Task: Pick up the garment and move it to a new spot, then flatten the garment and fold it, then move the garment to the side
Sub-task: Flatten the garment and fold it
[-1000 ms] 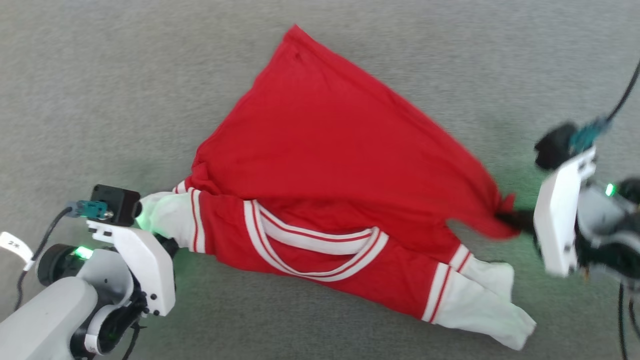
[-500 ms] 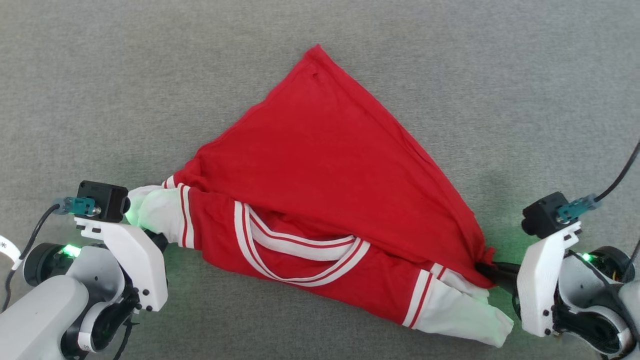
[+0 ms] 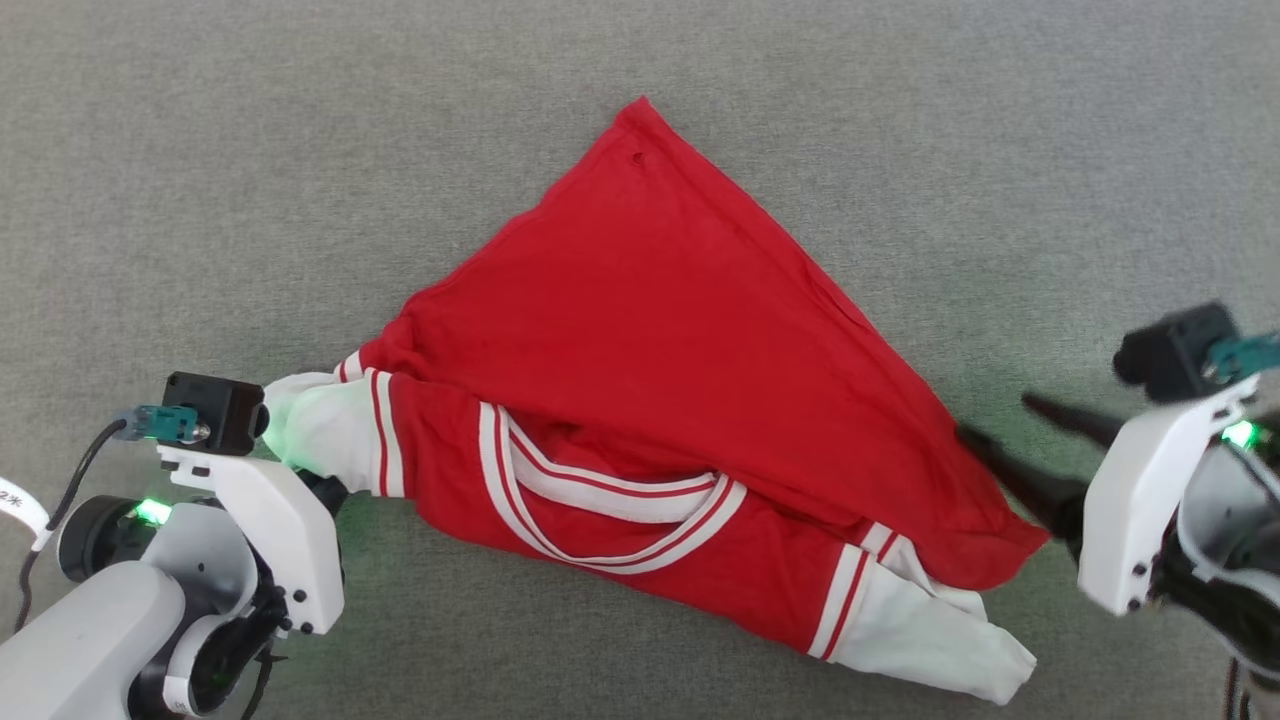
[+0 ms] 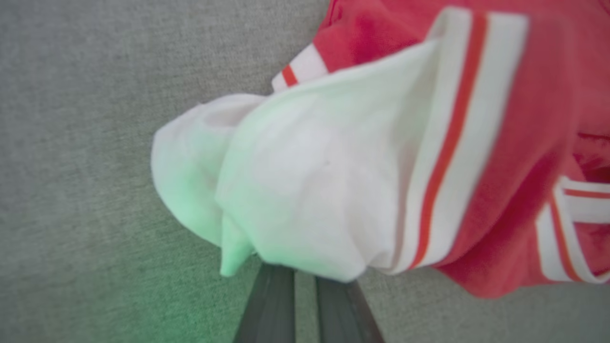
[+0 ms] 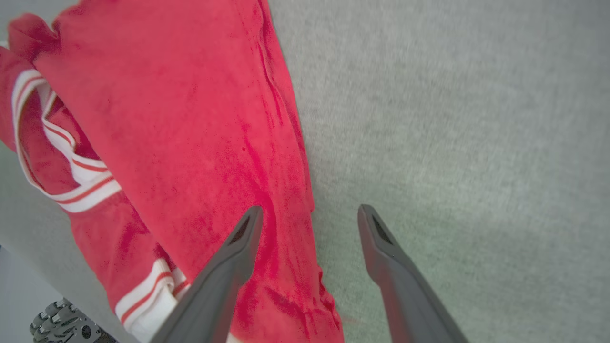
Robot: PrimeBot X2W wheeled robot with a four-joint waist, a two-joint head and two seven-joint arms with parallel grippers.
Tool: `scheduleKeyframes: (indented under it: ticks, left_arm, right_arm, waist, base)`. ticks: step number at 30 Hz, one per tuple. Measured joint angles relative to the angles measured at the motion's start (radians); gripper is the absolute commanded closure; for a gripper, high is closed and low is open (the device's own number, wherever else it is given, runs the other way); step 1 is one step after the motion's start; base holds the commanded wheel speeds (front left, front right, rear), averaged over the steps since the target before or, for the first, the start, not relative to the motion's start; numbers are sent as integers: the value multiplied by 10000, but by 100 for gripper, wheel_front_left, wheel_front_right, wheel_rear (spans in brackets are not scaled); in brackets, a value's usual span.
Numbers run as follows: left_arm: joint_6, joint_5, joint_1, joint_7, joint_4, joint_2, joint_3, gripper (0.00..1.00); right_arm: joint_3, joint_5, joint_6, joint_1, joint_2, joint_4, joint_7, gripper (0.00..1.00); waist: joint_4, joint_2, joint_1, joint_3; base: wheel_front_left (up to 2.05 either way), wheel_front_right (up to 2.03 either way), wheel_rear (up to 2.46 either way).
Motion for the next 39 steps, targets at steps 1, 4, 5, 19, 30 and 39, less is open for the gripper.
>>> scheduleKeyframes:
  ticks: [1,4,5,19,30,39]
  left_arm:
    - [2,2,-1,0,-17,-12,-8,100]
    - [2,2,-3,2,-46,-58,-38,100]
    - [2,4,-15,2,-59,-96,-46,100]
    - [-623,410,-884,178,389,-1254,-673,100]
    - [-1469,744,-1751,63,1379,-2514,-1145,100]
    - [-2121,757,-2066,-295,2320,-3294,-1306,100]
  right_arm:
    - [-61,-105,0,-105,31,-171,-21,0]
    - [-107,-196,0,-361,71,-336,-10,0]
    - [-82,-270,0,-511,90,-384,8,0]
    - [1216,-207,0,-4390,-140,2686,-765,0]
    - [3009,219,0,-7285,-265,6406,-1191,0]
    - [4690,920,-2,-8841,-267,8882,52,0]
  waist:
    - [24,0,0,2]
    - [99,0,0,13]
    - [146,-1,0,20]
    - [1770,0,0,247]
    - [3434,-1,0,683]
    - [4394,0,0,1064]
  base:
    - [0,0,0]
    - [0,0,0]
    - [0,0,0]
    - [0,0,0]
    - [0,0,0]
    - [0,0,0]
